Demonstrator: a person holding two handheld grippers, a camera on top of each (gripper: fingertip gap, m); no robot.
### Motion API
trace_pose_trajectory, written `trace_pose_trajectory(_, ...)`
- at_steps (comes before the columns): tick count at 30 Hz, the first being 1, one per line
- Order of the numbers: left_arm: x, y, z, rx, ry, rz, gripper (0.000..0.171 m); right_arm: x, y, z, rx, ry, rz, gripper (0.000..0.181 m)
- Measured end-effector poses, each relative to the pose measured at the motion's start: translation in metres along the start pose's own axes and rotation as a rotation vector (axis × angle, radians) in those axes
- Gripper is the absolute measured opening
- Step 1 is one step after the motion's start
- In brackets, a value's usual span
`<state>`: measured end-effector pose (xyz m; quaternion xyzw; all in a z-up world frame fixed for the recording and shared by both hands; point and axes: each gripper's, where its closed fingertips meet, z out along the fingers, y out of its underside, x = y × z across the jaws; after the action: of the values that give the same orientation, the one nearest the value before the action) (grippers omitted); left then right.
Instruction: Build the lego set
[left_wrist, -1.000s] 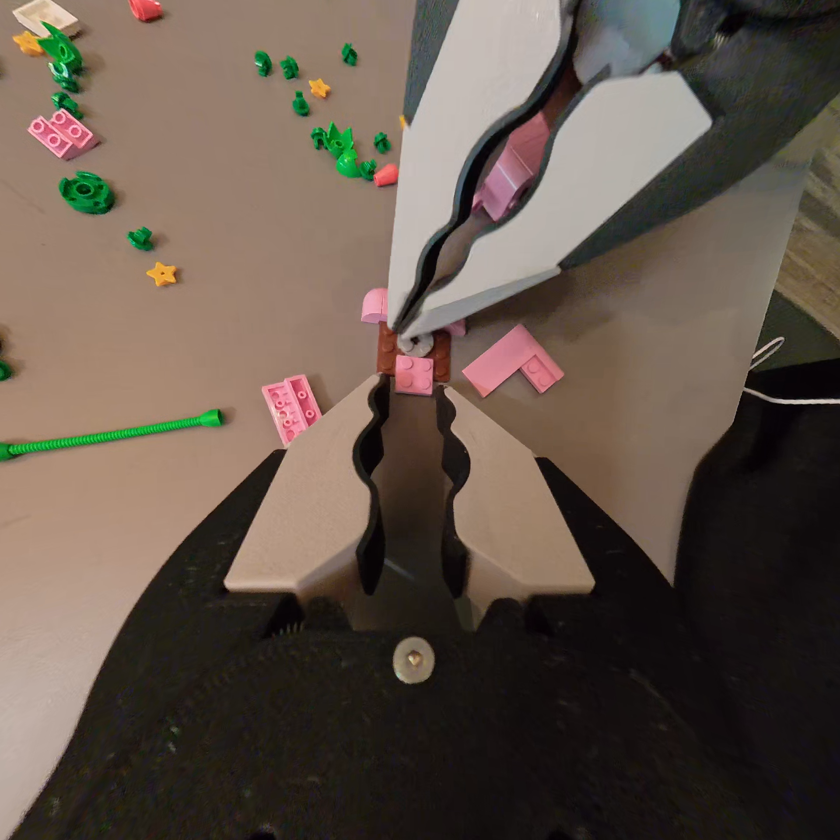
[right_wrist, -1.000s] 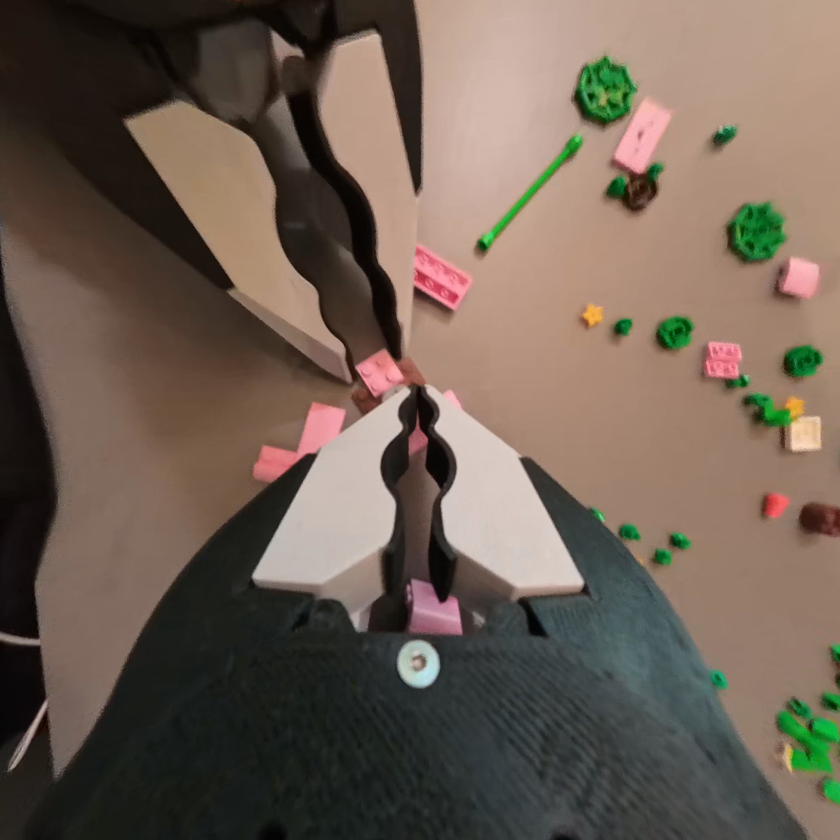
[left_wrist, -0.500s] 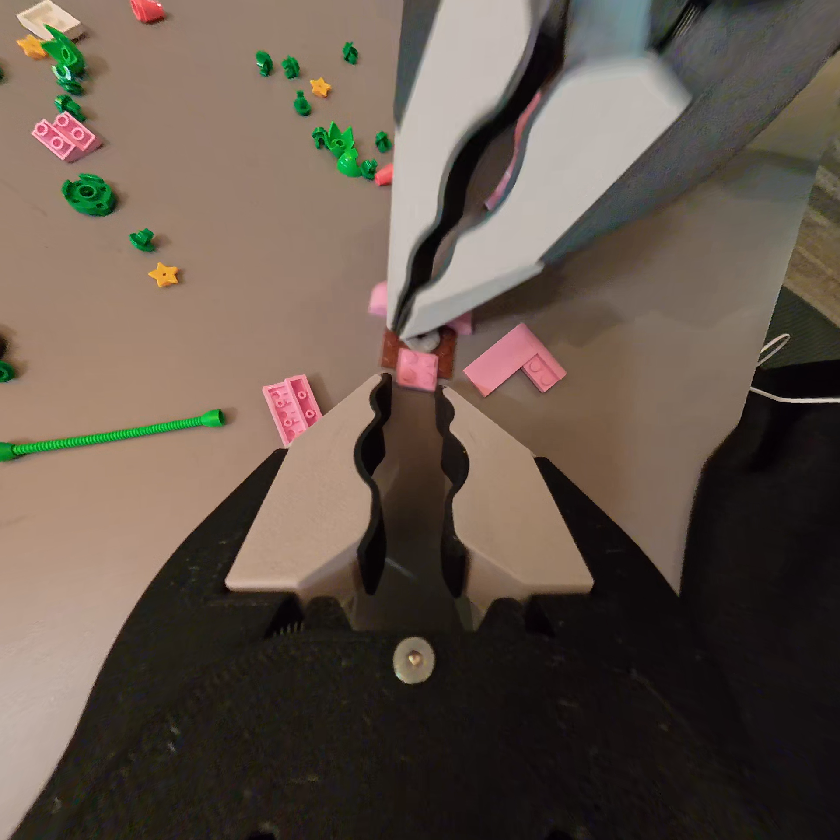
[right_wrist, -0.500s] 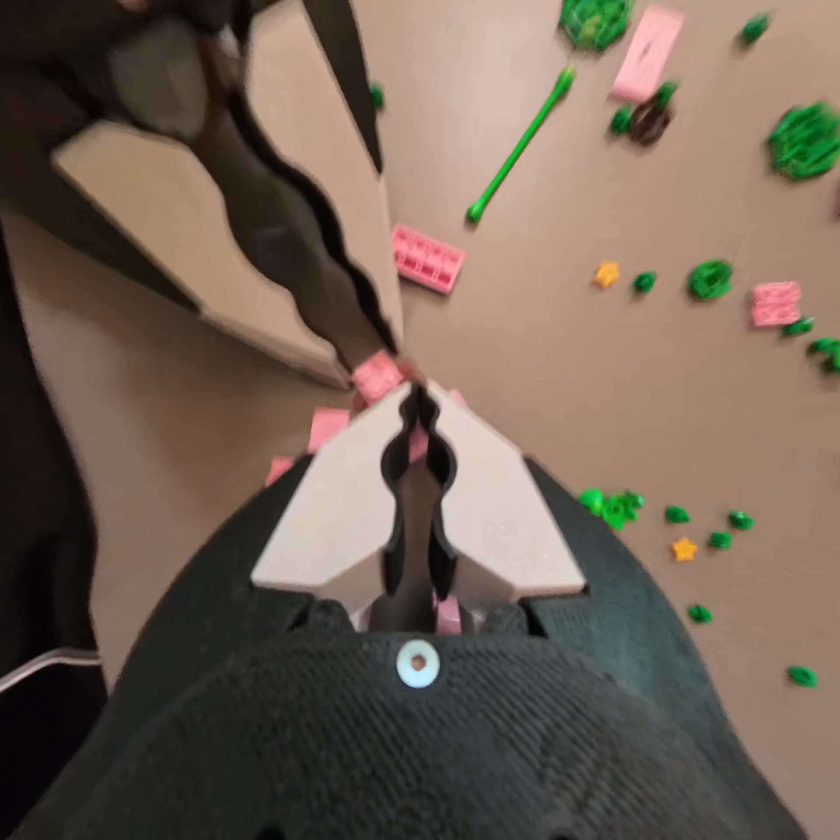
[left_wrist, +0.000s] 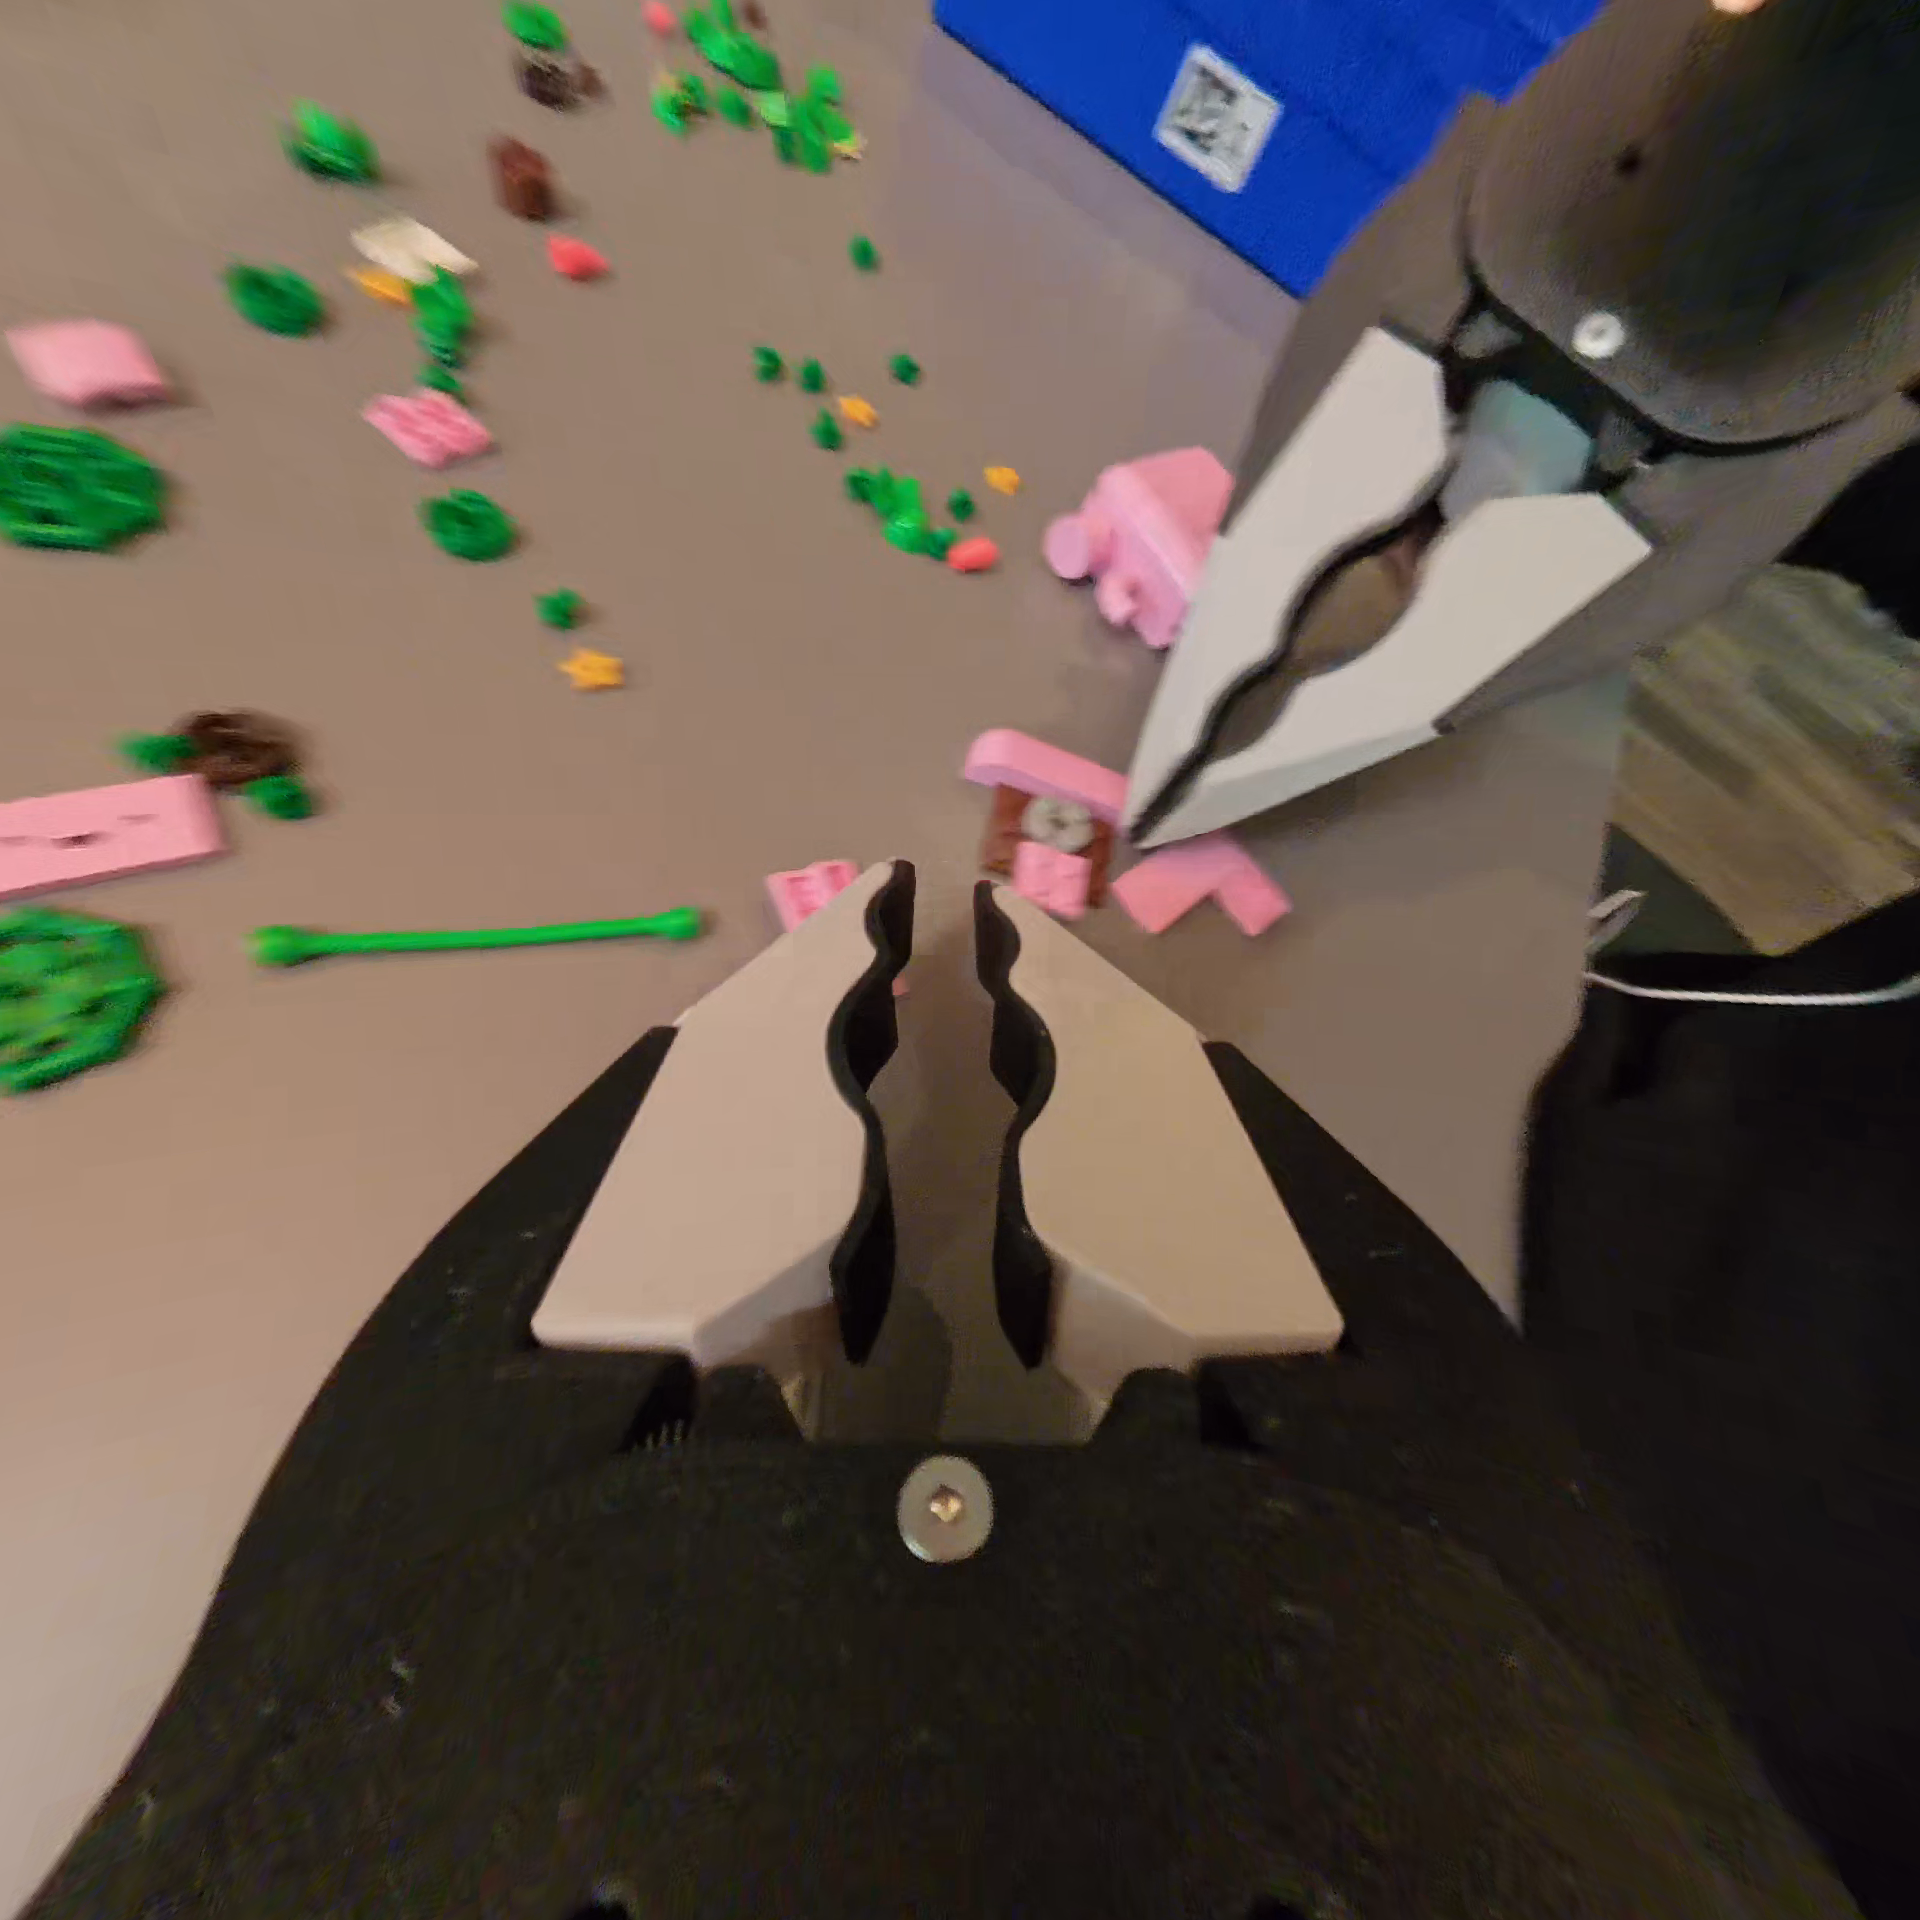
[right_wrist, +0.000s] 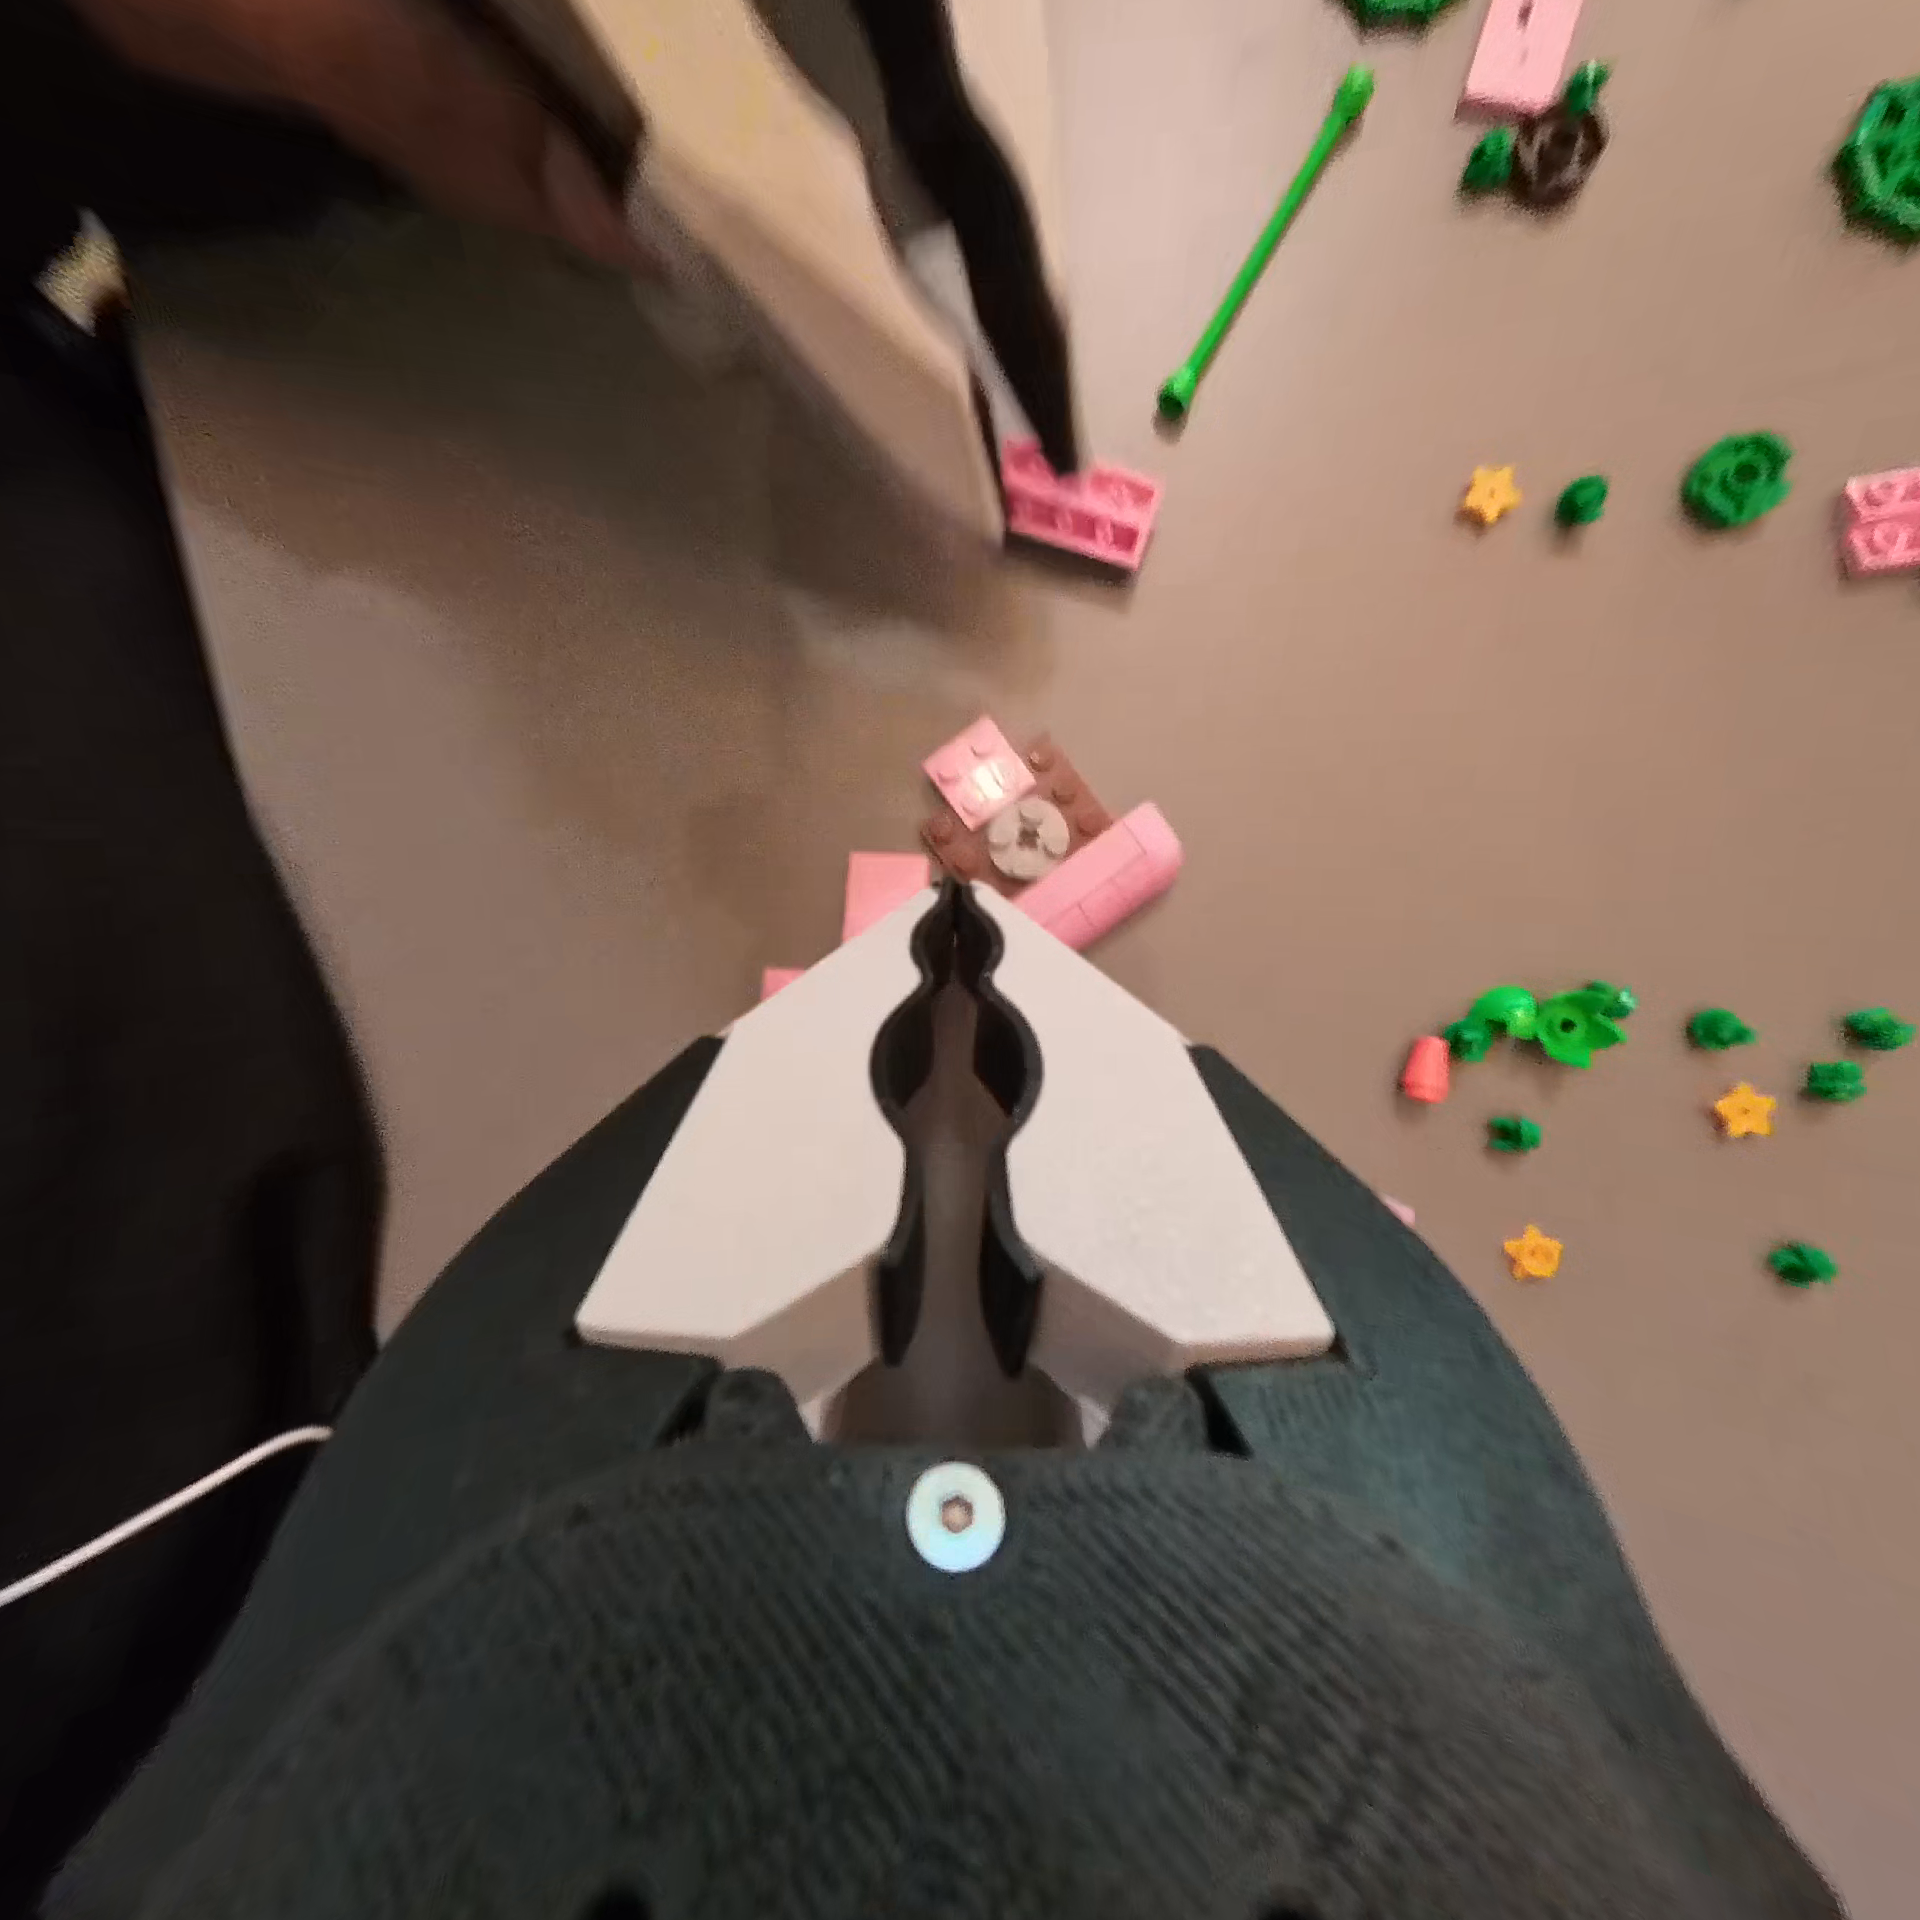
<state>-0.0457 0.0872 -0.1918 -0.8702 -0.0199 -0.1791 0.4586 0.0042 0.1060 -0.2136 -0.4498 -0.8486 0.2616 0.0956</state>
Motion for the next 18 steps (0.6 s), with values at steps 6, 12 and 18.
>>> trace_pose_trajectory(6, -0.024, 0.003, -0.011, -0.019, -0.125, 0.063, 0.030, 0.023, 0.012, 0.000, -0.056, 0.051, 0.042, 0.000)
trace_pose_trajectory(12, -0.024, 0.020, 0.003, -0.162, -0.216, 0.178, 0.036, 0.044, 0.005, -0.001, -0.025, 0.181, -0.012, 0.000)
trace_pose_trajectory(18, -0.025, 0.016, 0.002, -0.132, -0.212, 0.151, 0.014, 0.042, -0.025, -0.014, 0.123, 0.262, -0.127, 0.001)
